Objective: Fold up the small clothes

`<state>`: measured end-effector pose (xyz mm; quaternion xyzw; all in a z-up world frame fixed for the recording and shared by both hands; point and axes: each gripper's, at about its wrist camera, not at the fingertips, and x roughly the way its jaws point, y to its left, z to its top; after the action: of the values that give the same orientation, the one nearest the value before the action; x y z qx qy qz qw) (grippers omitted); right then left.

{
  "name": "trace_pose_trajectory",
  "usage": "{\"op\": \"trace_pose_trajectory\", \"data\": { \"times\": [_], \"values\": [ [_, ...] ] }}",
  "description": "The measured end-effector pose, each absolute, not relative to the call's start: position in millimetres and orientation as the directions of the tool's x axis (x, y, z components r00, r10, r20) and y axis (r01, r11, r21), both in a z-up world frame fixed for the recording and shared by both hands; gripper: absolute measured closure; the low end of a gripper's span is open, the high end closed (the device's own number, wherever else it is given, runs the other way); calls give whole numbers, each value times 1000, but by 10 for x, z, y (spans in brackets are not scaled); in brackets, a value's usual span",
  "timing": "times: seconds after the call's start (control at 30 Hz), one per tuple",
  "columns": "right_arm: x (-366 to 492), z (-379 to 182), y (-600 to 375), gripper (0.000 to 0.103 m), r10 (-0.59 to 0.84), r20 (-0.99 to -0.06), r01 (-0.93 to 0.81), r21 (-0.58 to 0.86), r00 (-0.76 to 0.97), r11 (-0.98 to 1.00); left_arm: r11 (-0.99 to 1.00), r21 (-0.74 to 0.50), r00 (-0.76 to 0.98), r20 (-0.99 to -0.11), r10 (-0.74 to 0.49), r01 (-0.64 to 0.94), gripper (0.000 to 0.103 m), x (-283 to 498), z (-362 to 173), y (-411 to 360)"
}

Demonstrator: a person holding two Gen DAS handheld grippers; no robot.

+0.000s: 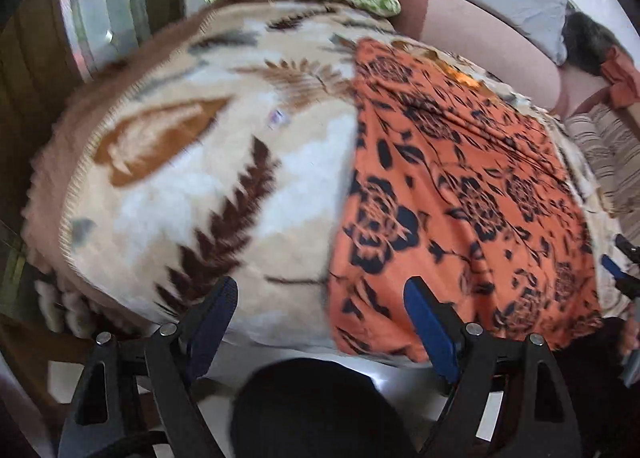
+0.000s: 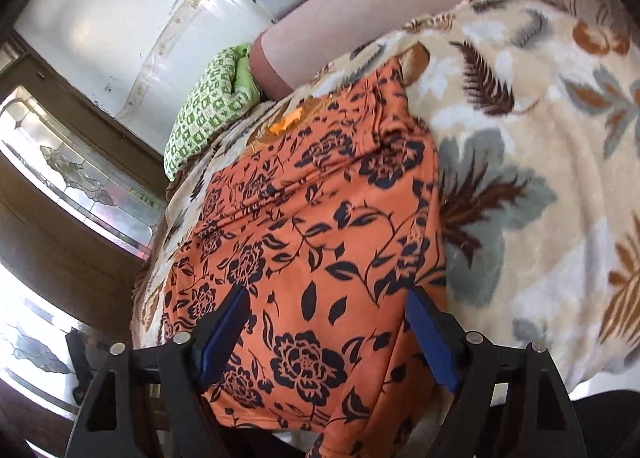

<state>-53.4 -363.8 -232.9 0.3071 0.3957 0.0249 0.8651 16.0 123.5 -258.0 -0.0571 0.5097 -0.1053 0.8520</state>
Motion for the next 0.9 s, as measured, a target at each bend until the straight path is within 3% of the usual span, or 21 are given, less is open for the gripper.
{"op": "trace_pose_trajectory", "data": {
  "times": [0.07, 0.17, 0.3, 0.33, 0.43, 0.57, 0.6, 0.7, 0.73, 0.77, 0.83, 0.9],
  "values": [
    [-533, -2342, -3636, 20, 287, -674, 204, 550, 680, 810, 953, -275, 416, -857, -304, 130, 28, 187, -2669, 1188],
    [-546, -2335, -3639, 20, 283, -674, 204, 548, 683, 811, 924, -364, 390, -839, -380, 119, 29, 214, -2769, 1145],
    [-565, -2376, -3658, 20, 282, -679, 218, 552, 677, 805, 935, -331, 348, -868, -355, 129, 32, 294, -2898, 978],
    [-566, -2398, -3660, 20, 285, -683, 224, 555, 672, 802, 935, -332, 331, -874, -356, 126, 42, 298, -2945, 947],
    [-573, -2401, -3664, 20, 290, -685, 225, 558, 668, 799, 932, -339, 324, -874, -362, 126, 51, 262, -2999, 908],
    [-564, -2405, -3664, 20, 303, -688, 225, 566, 659, 793, 928, -365, 318, -873, -370, 77, 79, 278, -3006, 1037],
    [-566, -2420, -3670, 20, 307, -693, 232, 569, 653, 789, 923, -379, 317, -868, -381, 71, 80, 306, -3015, 1071],
    [-583, -2522, -3738, 20, 305, -723, 283, 569, 621, 772, 912, -403, 313, -858, -406, 79, 81, 313, -3024, 1093],
    [-596, -2548, -3766, 20, 310, -723, 292, 577, 617, 763, 910, -405, 310, -857, -412, 90, 73, 331, -3030, 1094],
    [-612, -2584, -3804, 20, 318, -724, 307, 588, 612, 748, 899, -427, 302, -848, -435, 96, 56, 344, -3029, 1071],
    [-637, -2643, -3856, 20, 327, -730, 334, 601, 600, 726, 871, -484, 291, -823, -487, 89, 37, 388, -3023, 1058],
    [-657, -2695, -3885, 20, 344, -730, 348, 615, 591, 707, 875, -477, 296, -826, -479, 86, 37, 434, -2996, 994]
  ]
}}
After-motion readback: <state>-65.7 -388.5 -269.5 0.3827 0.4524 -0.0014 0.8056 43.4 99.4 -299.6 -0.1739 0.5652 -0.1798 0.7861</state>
